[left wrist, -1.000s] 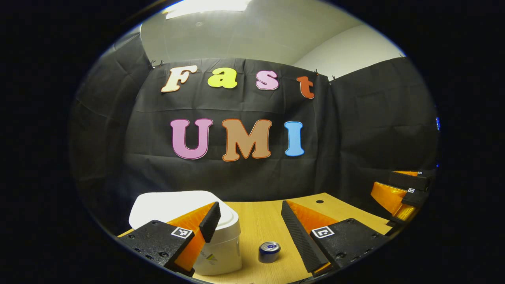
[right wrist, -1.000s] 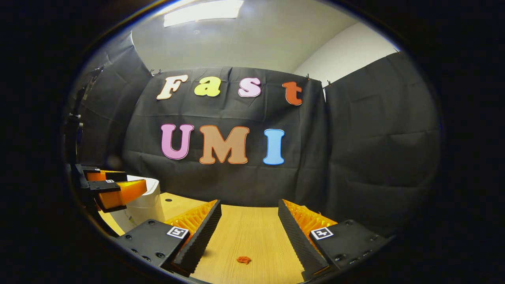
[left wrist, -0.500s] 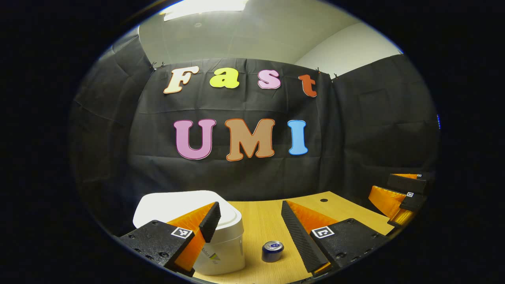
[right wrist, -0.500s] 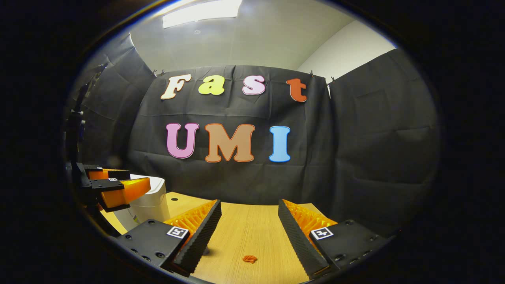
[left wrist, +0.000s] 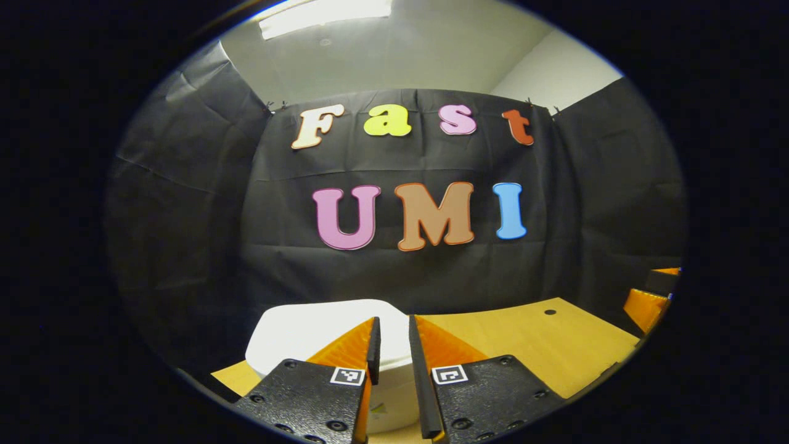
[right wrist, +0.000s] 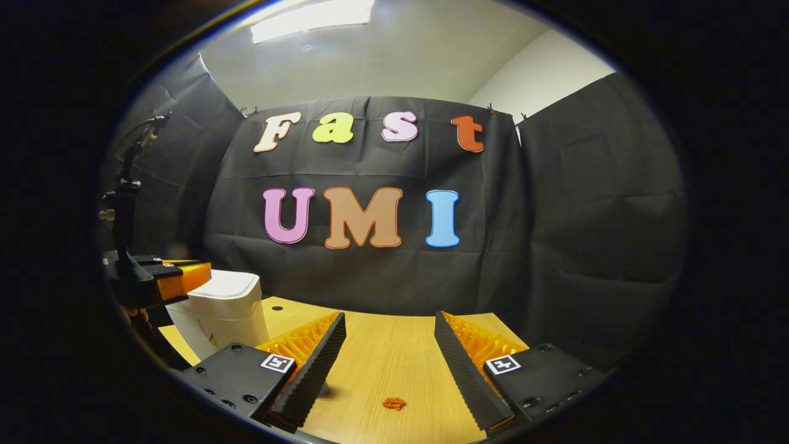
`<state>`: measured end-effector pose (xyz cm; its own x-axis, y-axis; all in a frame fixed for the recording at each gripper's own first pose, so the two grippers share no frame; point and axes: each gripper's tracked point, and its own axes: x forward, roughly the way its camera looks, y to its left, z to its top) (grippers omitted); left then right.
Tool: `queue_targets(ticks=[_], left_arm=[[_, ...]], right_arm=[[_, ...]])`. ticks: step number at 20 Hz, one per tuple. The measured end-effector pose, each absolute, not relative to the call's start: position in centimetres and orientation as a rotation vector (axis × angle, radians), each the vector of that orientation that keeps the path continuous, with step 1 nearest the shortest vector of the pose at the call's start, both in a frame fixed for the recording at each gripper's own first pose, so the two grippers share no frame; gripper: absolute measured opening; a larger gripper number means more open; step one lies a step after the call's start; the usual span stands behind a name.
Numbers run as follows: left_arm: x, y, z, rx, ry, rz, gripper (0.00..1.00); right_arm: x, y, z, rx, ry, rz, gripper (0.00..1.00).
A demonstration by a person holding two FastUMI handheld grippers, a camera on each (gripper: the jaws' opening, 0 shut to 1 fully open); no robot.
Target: Press the lid of the desktop garbage bin to open it, pick up the crumpled paper on the desktop and throw it into the bin, then pick up the pop can on the desktop and drop it into the bin, and finally close the garbage bin lid.
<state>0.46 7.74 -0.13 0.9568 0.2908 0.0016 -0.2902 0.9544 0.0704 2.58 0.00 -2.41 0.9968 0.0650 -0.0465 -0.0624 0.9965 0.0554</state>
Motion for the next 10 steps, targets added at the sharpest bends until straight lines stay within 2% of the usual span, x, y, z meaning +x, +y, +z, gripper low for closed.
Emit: queue_targets(ticks=[5, 7, 10], left_arm=[[0.6, 10.6, -1.5, 0.074, 0.049, 0.379, 0.05], [0.3, 11.1, -2.3, 0.071, 0.069, 0.398, 0.00], [0.2, 11.0, -3.6, 0.033, 0.120, 0.401, 0.00]], right_arm=[[3.2, 0.4, -2.8, 0.051, 0.062, 0.082, 0.96], [3.4, 0.7, -3.2, 0.054, 0.072, 0.094, 0.96], [3.6, 1.1, -3.4, 0.047, 0.087, 0.110, 0.96]])
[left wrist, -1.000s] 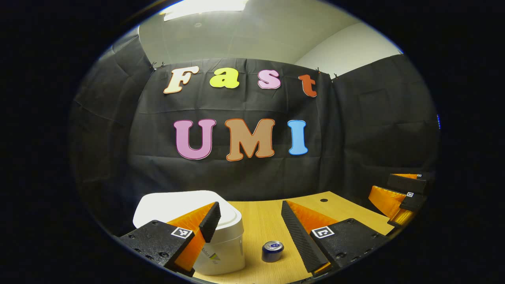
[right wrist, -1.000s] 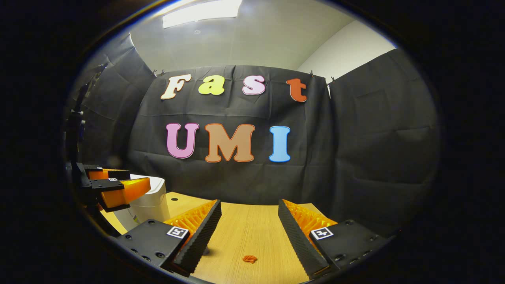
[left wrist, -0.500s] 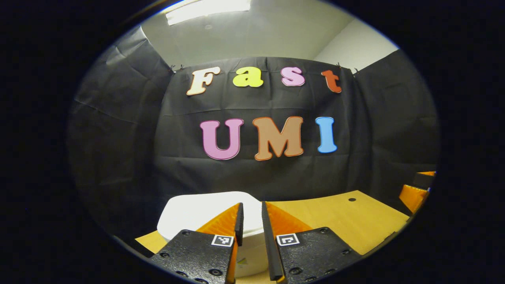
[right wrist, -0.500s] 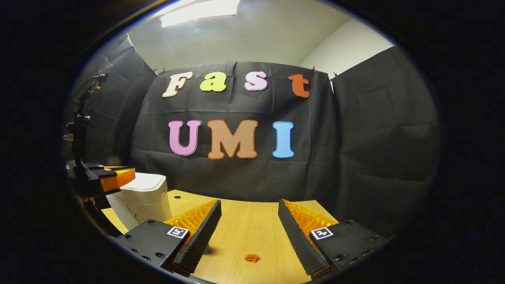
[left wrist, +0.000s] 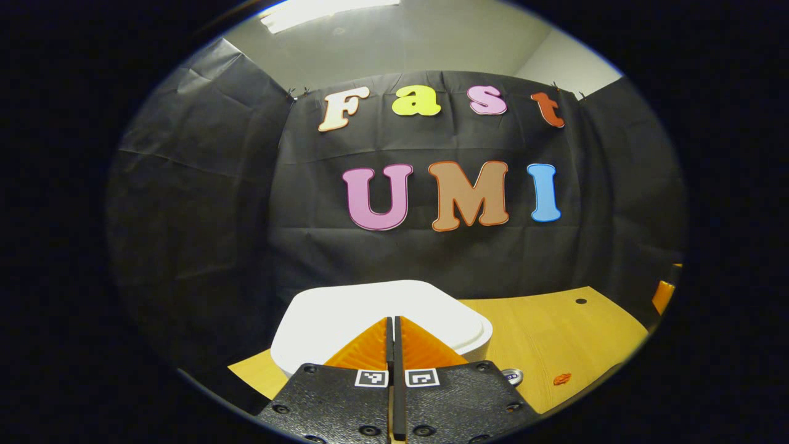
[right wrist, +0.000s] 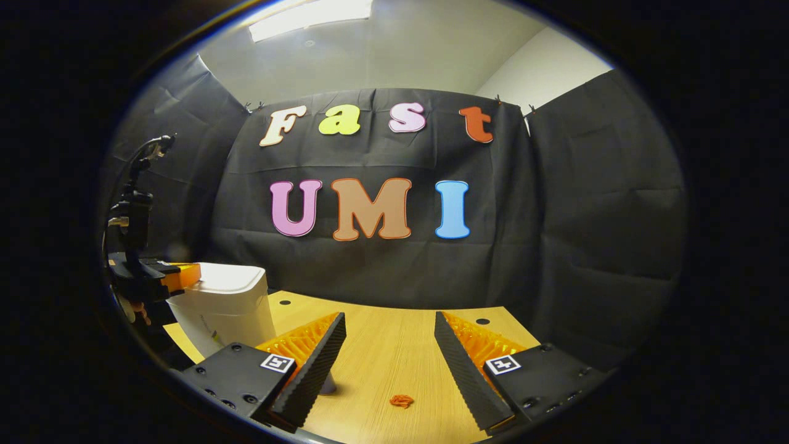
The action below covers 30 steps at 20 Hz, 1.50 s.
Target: Press the lid of the desktop garbage bin to open it, pick up the crumpled paper on the desktop and throw it into the bin, then pick up the pop can on the desktop and drop it into the bin, and finally close the garbage bin lid.
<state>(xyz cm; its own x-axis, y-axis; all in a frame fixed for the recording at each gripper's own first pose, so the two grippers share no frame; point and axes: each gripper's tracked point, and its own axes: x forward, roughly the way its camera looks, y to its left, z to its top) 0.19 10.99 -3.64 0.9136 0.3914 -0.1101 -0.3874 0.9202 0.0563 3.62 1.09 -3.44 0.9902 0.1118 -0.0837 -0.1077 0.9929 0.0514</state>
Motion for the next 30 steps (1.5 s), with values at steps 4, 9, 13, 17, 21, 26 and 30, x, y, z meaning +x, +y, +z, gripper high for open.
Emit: queue_targets(ticks=[4, 9, 13, 17, 21, 26, 30], left_arm=[[0.1, 11.0, -3.4, 0.056, 0.115, 0.408, 0.00], [0.3, 11.0, -3.9, 0.049, 0.102, 0.416, 0.00], [0.1, 11.0, -3.2, 0.059, 0.089, 0.384, 0.00], [0.8, 11.2, -0.2, 0.062, 0.039, 0.383, 0.00], [1.2, 11.3, 4.1, 0.076, -0.038, 0.375, 0.00], [0.7, 10.4, 6.4, 0.044, -0.068, 0.356, 0.00], [0.2, 9.0, 6.2, 0.032, -0.062, 0.327, 0.00]], right_arm=[[3.7, 1.3, -3.6, 0.034, 0.087, 0.119, 0.96], [3.9, 2.3, -4.1, 0.042, 0.105, 0.143, 0.96], [3.8, 2.9, -3.5, 0.025, 0.080, 0.160, 0.96], [3.5, 2.5, -3.6, 0.021, 0.078, 0.154, 0.96], [3.0, 2.0, -3.5, 0.018, 0.078, 0.144, 0.96], [3.1, 1.8, -3.7, 0.033, 0.073, 0.145, 0.96], [3.8, 2.0, -5.4, 0.035, 0.097, 0.160, 0.96]])
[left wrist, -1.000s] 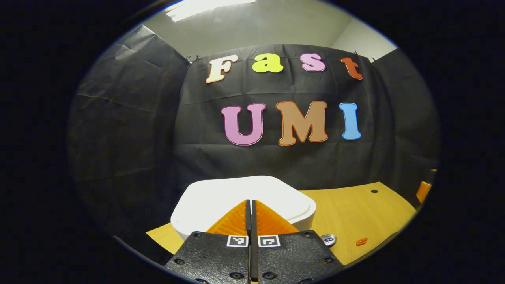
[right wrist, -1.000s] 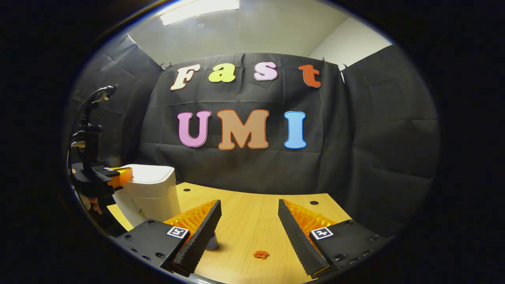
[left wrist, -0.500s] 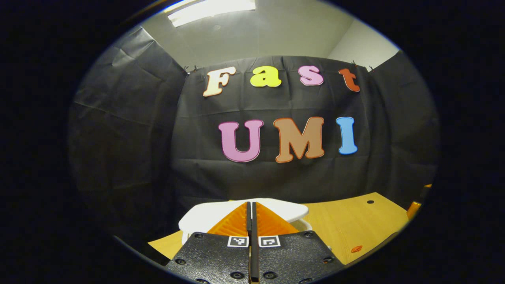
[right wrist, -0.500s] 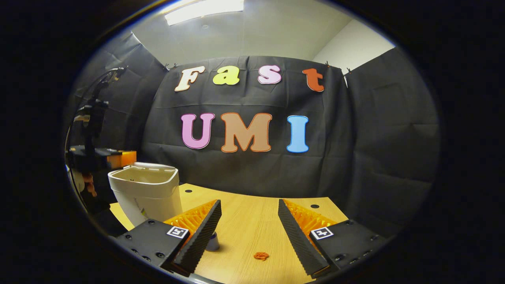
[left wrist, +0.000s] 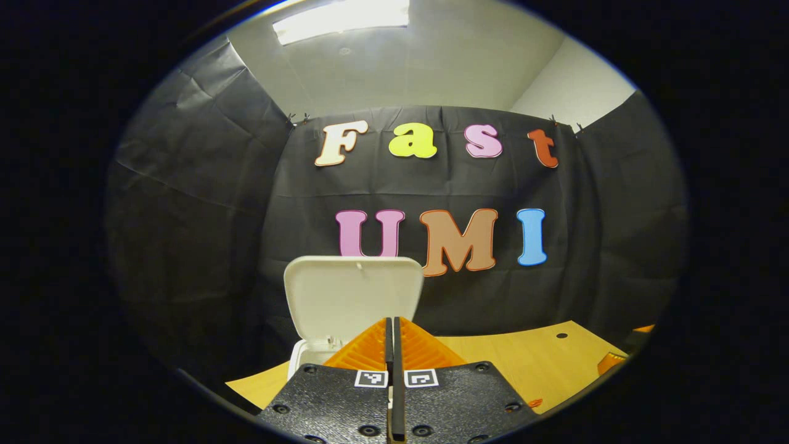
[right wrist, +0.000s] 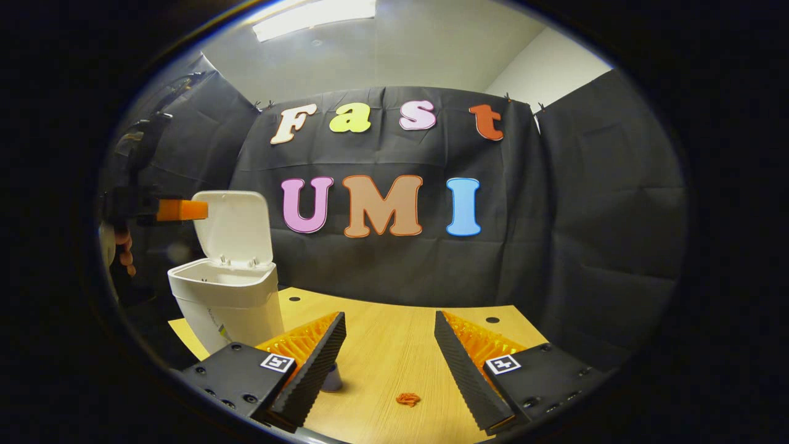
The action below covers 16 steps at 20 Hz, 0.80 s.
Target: Press the lid of the desktop garbage bin to open it, pick up the crumpled paper on the desktop and throw it into the bin, then pick up the pop can on the desktop and drop it into the bin, and finally close the garbage bin lid.
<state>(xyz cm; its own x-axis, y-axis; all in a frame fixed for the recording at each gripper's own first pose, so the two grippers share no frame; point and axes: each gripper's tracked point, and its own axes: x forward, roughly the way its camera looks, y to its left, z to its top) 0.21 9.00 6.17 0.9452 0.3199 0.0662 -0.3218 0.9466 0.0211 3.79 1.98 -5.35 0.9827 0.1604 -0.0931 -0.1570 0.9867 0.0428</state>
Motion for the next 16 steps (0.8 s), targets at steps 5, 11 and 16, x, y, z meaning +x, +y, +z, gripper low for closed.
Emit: queue_targets(ticks=[5, 11, 16], left_arm=[[-0.5, 6.9, 5.2, 0.007, -0.066, 0.280, 0.00], [-1.3, 6.9, 3.7, 0.004, -0.049, 0.293, 0.60], [-2.9, 8.8, 4.4, 0.068, -0.076, 0.390, 0.89]], right_arm=[[4.8, 2.4, -10.6, -0.013, 0.184, 0.200, 0.96], [7.4, 2.2, -17.3, -0.045, 0.316, 0.241, 0.96], [10.7, 2.3, -24.0, -0.030, 0.529, 0.285, 0.97]])
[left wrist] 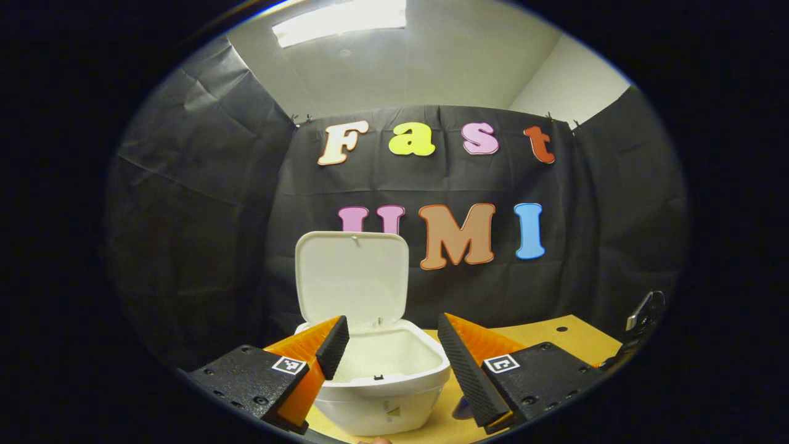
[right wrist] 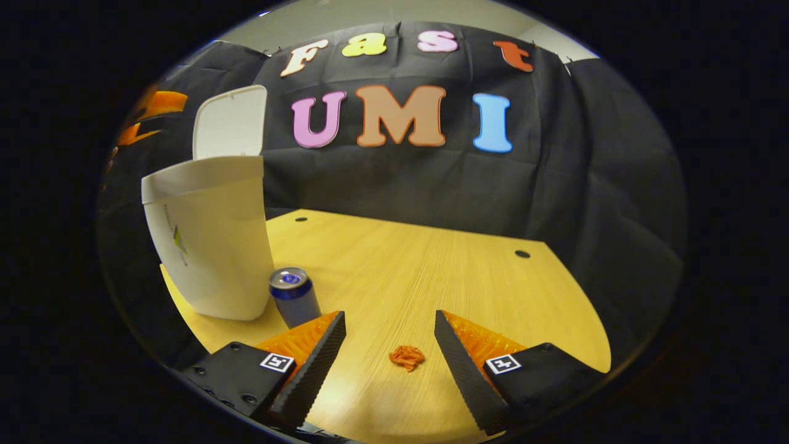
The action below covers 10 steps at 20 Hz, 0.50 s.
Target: Press the lid of the desktop garbage bin to open it, pick up the crumpled paper on the desktop and throw it into the bin, then pick up the pop can on the desktop and drop it into the bin, and finally close the garbage bin lid.
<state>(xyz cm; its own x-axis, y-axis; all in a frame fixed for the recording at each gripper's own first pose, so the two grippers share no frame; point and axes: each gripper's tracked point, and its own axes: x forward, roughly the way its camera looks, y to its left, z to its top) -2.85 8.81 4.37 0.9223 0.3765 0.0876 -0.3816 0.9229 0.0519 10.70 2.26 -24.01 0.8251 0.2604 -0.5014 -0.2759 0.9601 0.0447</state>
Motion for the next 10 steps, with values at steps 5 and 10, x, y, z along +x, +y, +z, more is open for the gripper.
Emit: queue_targets(ticks=[5, 10], left_arm=[[-4.3, 10.1, 4.2, 0.114, -0.063, 0.462, 0.94], [-4.7, 10.4, 2.8, 0.090, -0.024, 0.501, 0.91]], right_arm=[[11.8, 2.0, -29.2, -0.031, 0.753, 0.316, 0.98], [13.4, 1.8, -32.1, -0.101, 0.843, 0.348, 0.89]])
